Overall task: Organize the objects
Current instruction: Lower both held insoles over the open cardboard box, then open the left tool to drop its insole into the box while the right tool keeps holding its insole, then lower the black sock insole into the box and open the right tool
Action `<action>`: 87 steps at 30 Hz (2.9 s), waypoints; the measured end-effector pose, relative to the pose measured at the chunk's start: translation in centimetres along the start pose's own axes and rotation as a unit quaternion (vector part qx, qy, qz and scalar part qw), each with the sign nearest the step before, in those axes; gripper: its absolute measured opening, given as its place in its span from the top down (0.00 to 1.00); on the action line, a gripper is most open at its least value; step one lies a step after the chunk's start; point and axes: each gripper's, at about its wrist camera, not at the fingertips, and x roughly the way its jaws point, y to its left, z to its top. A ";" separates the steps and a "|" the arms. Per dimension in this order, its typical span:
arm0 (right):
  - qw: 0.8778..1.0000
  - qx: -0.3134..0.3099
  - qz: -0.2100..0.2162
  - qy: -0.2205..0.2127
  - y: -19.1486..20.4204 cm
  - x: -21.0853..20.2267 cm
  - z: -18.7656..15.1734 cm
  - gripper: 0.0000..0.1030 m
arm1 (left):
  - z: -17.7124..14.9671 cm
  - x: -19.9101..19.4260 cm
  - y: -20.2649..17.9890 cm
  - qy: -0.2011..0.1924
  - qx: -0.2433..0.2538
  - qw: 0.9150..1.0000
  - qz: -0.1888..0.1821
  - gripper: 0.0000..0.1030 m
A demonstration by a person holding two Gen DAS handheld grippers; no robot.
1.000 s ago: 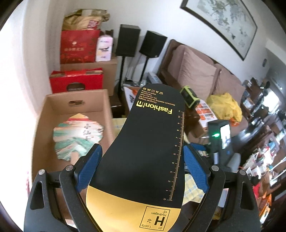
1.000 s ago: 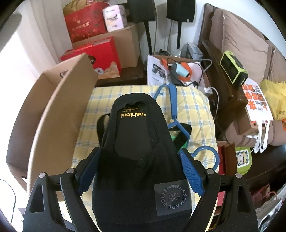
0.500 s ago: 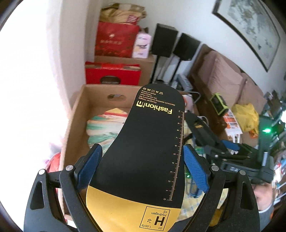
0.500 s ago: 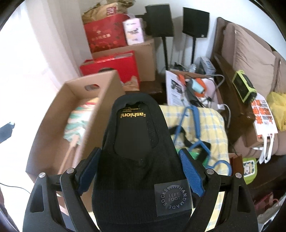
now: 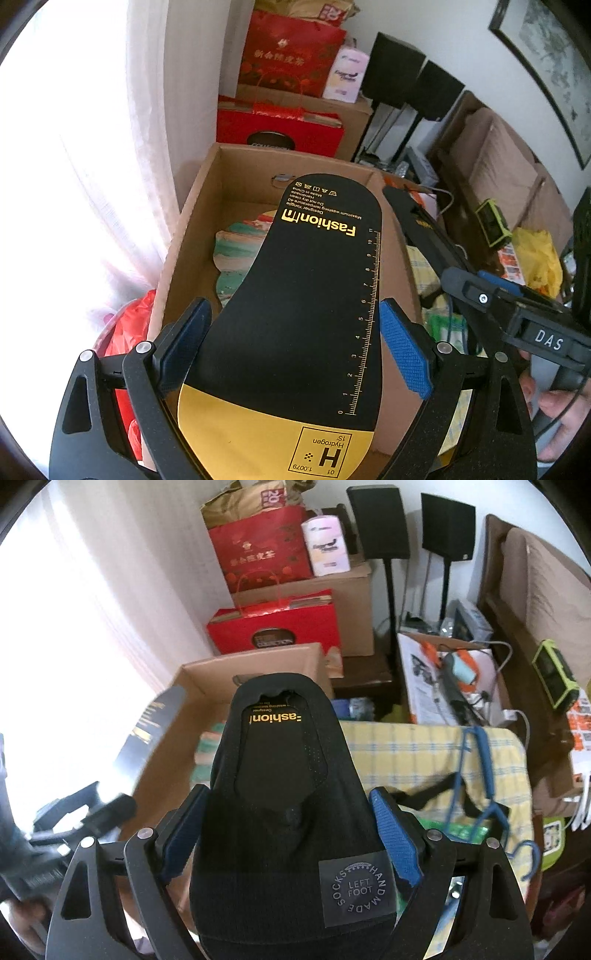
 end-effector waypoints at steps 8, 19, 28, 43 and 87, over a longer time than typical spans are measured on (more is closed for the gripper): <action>1.000 0.013 0.004 0.011 1.9 3.9 3.3 0.14 | 2.3 3.3 0.7 0.013 -0.014 1.000 0.016 0.12; 1.000 0.023 0.000 0.017 1.9 7.1 5.5 0.14 | 3.6 7.9 1.6 0.039 -0.020 0.999 0.026 0.12; 0.999 0.036 0.006 0.018 0.6 7.7 5.5 0.14 | 3.4 10.6 1.8 0.060 -0.020 0.998 0.026 0.12; 0.999 0.037 0.018 0.005 0.4 6.2 5.1 0.14 | -1.3 9.9 0.2 0.112 0.004 0.994 -0.005 0.12; 1.000 0.012 0.019 0.011 2.7 5.4 3.8 0.14 | -0.1 2.7 3.3 0.070 -0.021 0.997 -0.010 0.07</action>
